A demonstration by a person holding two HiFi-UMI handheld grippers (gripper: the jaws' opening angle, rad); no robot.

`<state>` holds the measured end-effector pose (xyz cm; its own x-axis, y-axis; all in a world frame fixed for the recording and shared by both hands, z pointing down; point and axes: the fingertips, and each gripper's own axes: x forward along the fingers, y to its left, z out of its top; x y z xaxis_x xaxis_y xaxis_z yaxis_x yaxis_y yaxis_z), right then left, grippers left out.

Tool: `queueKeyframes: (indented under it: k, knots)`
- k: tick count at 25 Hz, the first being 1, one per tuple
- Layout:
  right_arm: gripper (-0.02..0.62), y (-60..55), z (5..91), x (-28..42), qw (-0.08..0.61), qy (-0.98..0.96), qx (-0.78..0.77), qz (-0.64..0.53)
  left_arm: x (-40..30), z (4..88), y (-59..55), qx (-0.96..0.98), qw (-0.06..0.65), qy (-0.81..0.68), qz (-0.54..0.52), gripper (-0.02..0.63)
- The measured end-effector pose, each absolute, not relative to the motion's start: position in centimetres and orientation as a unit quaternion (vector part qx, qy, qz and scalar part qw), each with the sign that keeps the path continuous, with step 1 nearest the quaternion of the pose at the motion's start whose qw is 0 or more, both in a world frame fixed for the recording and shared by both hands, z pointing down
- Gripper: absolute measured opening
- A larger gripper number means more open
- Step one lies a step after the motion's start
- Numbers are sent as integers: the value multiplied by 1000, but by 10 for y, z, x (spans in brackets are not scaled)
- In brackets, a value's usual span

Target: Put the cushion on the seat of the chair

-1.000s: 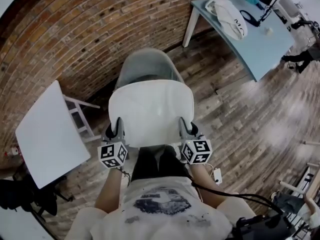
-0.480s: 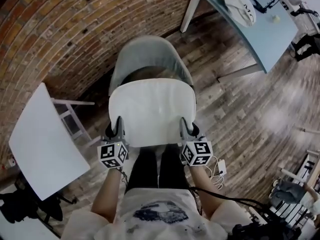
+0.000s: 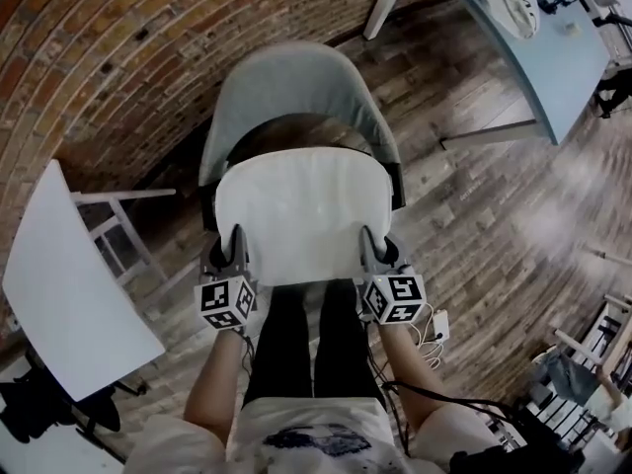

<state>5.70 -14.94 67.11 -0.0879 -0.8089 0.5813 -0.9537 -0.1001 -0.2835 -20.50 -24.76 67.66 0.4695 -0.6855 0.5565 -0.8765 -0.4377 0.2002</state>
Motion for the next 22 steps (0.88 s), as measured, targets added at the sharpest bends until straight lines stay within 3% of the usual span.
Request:
queueKeyframes:
  k: [22]
  knots:
    - [55, -153, 837, 54, 134, -648, 662, 352, -213, 842, -247, 811, 250, -472, 239, 64]
